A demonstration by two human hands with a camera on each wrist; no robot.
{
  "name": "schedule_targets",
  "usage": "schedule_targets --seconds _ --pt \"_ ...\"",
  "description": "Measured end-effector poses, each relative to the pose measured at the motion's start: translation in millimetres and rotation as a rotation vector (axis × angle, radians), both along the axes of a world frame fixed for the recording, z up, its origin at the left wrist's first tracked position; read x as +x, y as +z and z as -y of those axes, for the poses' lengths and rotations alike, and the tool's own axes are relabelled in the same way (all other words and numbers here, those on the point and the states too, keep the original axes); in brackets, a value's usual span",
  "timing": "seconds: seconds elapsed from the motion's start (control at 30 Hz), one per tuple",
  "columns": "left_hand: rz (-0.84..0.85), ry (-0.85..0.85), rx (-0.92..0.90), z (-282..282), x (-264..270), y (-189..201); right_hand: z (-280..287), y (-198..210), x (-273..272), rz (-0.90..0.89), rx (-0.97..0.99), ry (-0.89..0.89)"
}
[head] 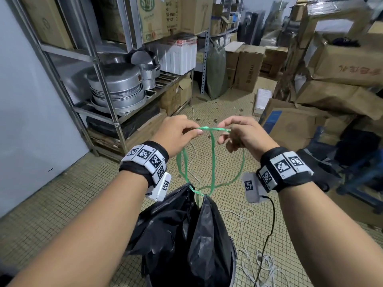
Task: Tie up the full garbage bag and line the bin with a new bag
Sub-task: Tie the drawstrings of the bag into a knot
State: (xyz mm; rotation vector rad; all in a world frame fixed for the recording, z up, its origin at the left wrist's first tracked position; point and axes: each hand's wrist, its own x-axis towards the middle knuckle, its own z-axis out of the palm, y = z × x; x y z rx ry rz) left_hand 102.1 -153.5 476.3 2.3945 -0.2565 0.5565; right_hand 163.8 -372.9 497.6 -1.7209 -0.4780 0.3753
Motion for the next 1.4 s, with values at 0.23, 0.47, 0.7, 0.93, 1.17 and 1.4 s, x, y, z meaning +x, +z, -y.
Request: schedule_targets --seconds 0.23,0.47,0.7,0.93,1.17,1.4 --pt "0.026 -0.061 0.153 1 -2 3 -14 2 -7 0.166 -0.173 0.115" --pt "0.037 0.059 0.180 -9 -2 -8 -6 -5 -2 0.369 -0.270 0.057" --pt "-0.029 0.096 0.081 -16 -7 -27 0 -9 -2 0.387 -0.448 0.103" --pt "-0.039 0.139 0.011 -7 -8 -24 -27 -15 -13 0.205 -0.279 0.164" --pt "-0.056 0.212 -0.041 -15 -14 -35 -22 -23 -11 0.483 -0.413 0.117" --pt "-0.103 0.176 -0.047 -17 -16 -50 -16 -31 -6 0.413 -0.541 0.065"
